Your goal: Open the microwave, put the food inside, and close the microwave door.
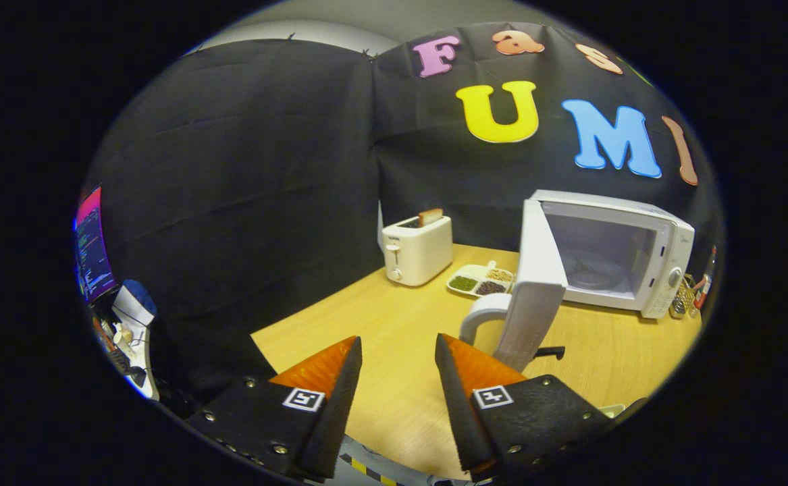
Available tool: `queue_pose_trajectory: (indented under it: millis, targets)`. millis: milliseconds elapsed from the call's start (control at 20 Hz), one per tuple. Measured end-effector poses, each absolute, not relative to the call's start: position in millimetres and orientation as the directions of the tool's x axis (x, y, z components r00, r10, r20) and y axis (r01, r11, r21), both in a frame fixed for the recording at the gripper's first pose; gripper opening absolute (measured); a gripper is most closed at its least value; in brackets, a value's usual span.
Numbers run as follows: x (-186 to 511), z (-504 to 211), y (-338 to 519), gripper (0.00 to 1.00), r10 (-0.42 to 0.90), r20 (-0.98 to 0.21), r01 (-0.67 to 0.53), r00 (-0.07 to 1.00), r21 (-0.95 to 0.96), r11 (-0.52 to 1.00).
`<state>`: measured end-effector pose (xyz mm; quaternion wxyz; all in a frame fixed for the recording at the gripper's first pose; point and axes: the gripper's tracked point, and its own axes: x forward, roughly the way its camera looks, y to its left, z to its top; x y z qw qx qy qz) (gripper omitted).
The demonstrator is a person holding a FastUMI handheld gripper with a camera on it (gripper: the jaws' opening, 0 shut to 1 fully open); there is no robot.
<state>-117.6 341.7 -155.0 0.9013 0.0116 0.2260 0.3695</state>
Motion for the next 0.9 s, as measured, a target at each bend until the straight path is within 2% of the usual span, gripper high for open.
queue_pose_trajectory:
  millis: [50,100,200,500,900]
  targets:
    - [-120,-142,337,0.71,0.682,-0.370,-0.672,0.631,0.179,0.719]
    - [-118,-129,333,0.81,0.685,-0.344,-0.675,0.642,0.171,0.718]
    - [-109,-106,318,0.88,0.674,-0.297,-0.657,0.676,0.171,0.734]
    - [-66,-86,245,0.88,0.546,-0.260,-0.509,0.796,0.201,0.837]
    - [-31,-129,149,0.89,0.353,-0.377,-0.313,0.856,0.164,0.935]
